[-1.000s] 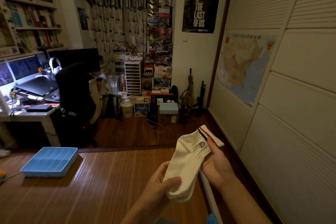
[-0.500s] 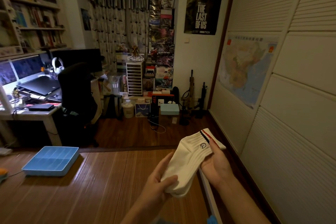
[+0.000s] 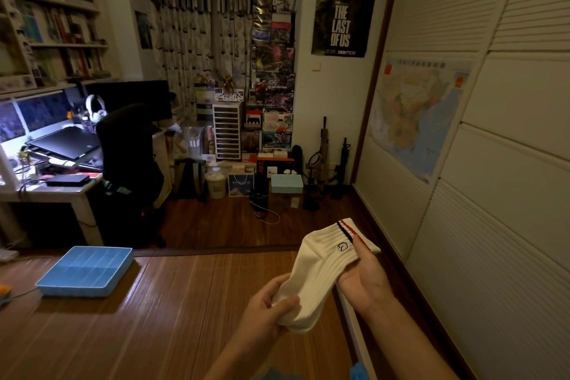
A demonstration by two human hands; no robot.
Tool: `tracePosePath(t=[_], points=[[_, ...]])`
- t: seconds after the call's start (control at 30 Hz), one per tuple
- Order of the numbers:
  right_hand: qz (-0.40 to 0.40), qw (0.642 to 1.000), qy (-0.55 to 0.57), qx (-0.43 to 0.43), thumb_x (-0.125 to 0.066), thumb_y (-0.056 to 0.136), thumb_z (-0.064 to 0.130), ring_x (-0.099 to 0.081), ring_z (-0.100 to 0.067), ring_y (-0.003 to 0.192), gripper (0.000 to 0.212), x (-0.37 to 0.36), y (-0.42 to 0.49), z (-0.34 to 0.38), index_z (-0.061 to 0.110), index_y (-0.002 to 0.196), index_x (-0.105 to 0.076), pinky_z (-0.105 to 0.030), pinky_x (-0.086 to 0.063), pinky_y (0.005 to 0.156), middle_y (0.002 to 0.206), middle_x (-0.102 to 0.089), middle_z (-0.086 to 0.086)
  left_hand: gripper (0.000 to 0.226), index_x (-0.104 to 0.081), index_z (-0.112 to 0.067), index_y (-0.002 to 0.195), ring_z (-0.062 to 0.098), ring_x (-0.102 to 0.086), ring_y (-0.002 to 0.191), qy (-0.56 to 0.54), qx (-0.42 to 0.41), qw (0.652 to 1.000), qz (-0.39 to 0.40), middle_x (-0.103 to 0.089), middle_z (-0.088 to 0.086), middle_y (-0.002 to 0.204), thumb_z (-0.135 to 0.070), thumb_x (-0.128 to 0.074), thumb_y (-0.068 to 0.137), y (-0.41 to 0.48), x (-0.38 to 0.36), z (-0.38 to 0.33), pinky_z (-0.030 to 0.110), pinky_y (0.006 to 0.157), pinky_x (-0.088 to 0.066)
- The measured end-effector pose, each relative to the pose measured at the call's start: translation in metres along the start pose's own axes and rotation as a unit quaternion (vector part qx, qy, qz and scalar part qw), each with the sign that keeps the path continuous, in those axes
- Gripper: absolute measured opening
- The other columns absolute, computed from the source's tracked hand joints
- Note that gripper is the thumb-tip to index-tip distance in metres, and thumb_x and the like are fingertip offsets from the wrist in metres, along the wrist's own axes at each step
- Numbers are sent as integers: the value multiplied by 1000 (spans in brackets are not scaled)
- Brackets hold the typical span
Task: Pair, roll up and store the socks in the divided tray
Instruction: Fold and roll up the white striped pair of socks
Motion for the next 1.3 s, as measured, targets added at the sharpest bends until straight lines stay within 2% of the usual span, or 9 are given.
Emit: tracePosePath(t=[0.27, 0.37, 0.43, 0.63, 0.77, 0.93, 1.03, 1.13, 1.3], points=[[-3, 1000, -5, -6, -46, 106, 30, -60, -35, 122, 43, 1, 1, 2, 1, 137, -54, -49, -48, 98, 134, -62, -24, 33, -75, 4, 113, 36, -71, 109, 15, 57, 998, 2, -70, 24, 124, -18, -75, 88, 2, 7, -2, 39, 84, -61], [-2, 1000, -4, -5, -47, 105, 30, -62, -35, 118, 44, 3, 1, 4, 2, 138, -54, -48, -51, 90, 132, -63, -23, 31, -75, 4, 113, 36, -71, 108, 15, 56, 998, 16, -70, 25, 123, -14, -75, 88, 1, 9, -4, 36, 81, -62], [1, 1000, -13, -10, -48, 105, 31, -61, -35, 121, 45, 4, 1, 2, 2, 138, -54, -49, -50, 94, 132, -64, -23, 31, -74, 2, 117, 38, -70, 112, 32, 60, 997, 37, -70, 24, 124, -12, -74, 89, 1, 7, -4, 38, 85, -61], [5, 1000, -16, -17, -46, 105, 31, -58, -37, 126, 46, 9, 1, 1, 2, 139, -52, -52, -44, 106, 133, -63, -24, 49, -73, -7, 119, 39, -69, 113, 65, 38, 997, 28, -69, 20, 126, -14, -88, 73, -1, 4, -7, 41, 87, -59], [2, 1000, -12, -13, -44, 106, 28, -55, -37, 130, 46, 14, 3, 6, 1, 142, -50, -53, -36, 116, 137, -60, -24, 76, -55, -20, 139, 44, -68, 114, 51, 30, 998, 20, -67, 20, 130, -2, -88, 72, 2, 13, -7, 54, 90, -59], [5, 1000, -5, -27, -43, 107, 27, -53, -37, 133, 45, 15, 2, 2, -1, 142, -49, -52, -32, 119, 139, -58, -24, 90, -40, -20, 145, 44, -64, 121, 59, 85, 990, 94, -67, 22, 131, 5, -87, 73, -1, 13, -9, 51, 96, -57], [-9, 1000, -7, -20, -42, 107, 24, -52, -37, 133, 45, 17, 3, 5, -2, 142, -48, -52, -32, 119, 140, -57, -25, 88, -44, -8, 144, 42, -66, 120, 66, 106, 988, 91, -69, 21, 128, 3, -89, 70, -4, 12, -7, 46, 94, -59], [-20, 999, -14, -21, -46, 105, 16, -56, -37, 129, 37, 22, 5, 4, -2, 137, -52, -52, -37, 115, 136, -60, -26, 73, -58, 3, 134, 41, -67, 118, 19, 130, 990, 51, -70, 23, 125, 7, -86, 67, -3, 14, -5, 42, 90, -60], [-65, 997, -34, -18, -51, 101, 4, -66, -35, 104, 18, 35, 13, 8, -1, 114, -62, -48, -53, 81, 114, -68, -26, 47, -73, 7, 115, 40, -64, 118, -22, 157, 987, 30, -66, 25, 129, -6, -85, 72, -7, 11, 0, 46, 93, -60]])
Point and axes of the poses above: each hand's wrist, its own y-axis towards the middle knuckle, its own x-axis out of the back of the hand, z = x × y, the point moved 2 cm from there along y, towards the middle knuckle
